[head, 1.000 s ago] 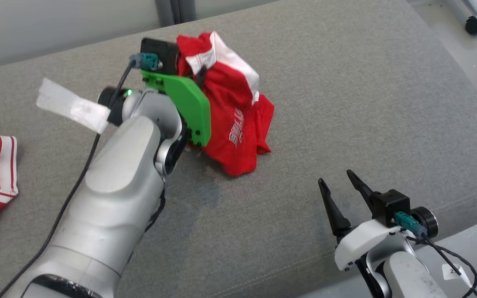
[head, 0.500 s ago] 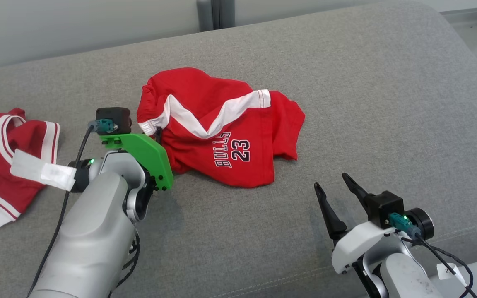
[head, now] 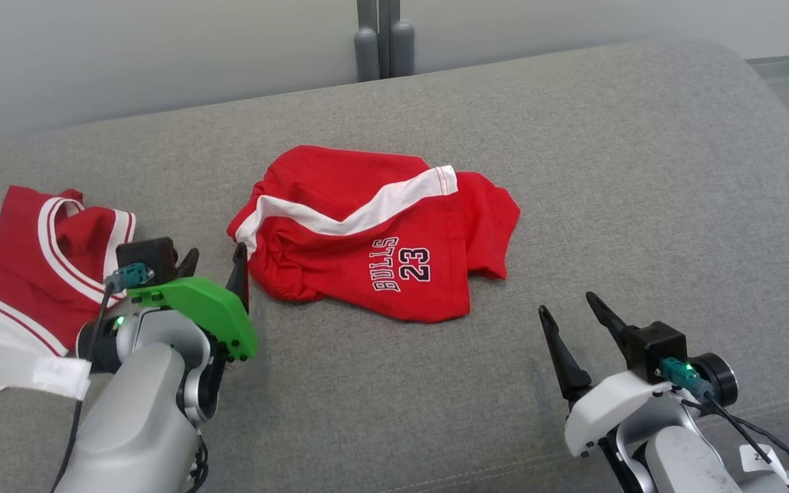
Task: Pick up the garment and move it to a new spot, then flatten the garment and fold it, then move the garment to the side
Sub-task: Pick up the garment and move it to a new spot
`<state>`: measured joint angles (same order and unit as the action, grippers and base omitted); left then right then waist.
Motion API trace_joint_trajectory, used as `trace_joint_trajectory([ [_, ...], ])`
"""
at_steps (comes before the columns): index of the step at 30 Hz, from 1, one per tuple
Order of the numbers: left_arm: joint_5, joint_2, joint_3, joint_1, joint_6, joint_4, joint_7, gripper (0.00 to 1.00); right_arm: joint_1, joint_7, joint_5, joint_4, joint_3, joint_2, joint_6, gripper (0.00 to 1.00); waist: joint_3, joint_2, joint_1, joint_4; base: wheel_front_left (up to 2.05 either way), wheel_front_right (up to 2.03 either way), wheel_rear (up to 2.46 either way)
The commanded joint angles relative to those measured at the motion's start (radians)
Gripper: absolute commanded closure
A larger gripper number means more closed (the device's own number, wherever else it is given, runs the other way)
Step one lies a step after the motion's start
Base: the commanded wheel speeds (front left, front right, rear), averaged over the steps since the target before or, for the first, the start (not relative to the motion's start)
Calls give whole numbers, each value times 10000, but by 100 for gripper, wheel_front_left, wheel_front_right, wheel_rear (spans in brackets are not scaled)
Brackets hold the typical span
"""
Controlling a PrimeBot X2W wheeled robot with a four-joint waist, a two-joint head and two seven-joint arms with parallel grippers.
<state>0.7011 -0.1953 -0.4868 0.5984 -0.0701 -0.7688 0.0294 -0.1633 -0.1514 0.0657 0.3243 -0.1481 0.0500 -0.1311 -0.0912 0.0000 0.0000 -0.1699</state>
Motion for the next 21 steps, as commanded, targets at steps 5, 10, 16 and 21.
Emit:
trace_joint_trajectory([
  [5, -40, -297, 155, -1264, -55, 1006, 1308, 0, 258, -81, 96, -235, 435, 7, 7, 0, 299, 0, 0, 361, 0, 0, 0],
  [10, -119, -276, 438, -2290, -235, 2134, 2164, 0, 389, -158, 382, -329, 717, 7, 7, 0, 451, 0, 0, 709, 0, 0, 0],
  [16, -672, -102, 1096, -3269, -172, 3770, 2361, 0, 574, -373, 1077, -294, 1007, 11, 7, 0, 547, 0, 0, 1142, 0, 0, 0],
  [21, -1663, 364, 2290, -4699, 21, 5399, 2349, 0, 584, -650, 1481, -59, 1094, 16, 7, 0, 737, 0, 0, 1405, 0, 0, 0],
])
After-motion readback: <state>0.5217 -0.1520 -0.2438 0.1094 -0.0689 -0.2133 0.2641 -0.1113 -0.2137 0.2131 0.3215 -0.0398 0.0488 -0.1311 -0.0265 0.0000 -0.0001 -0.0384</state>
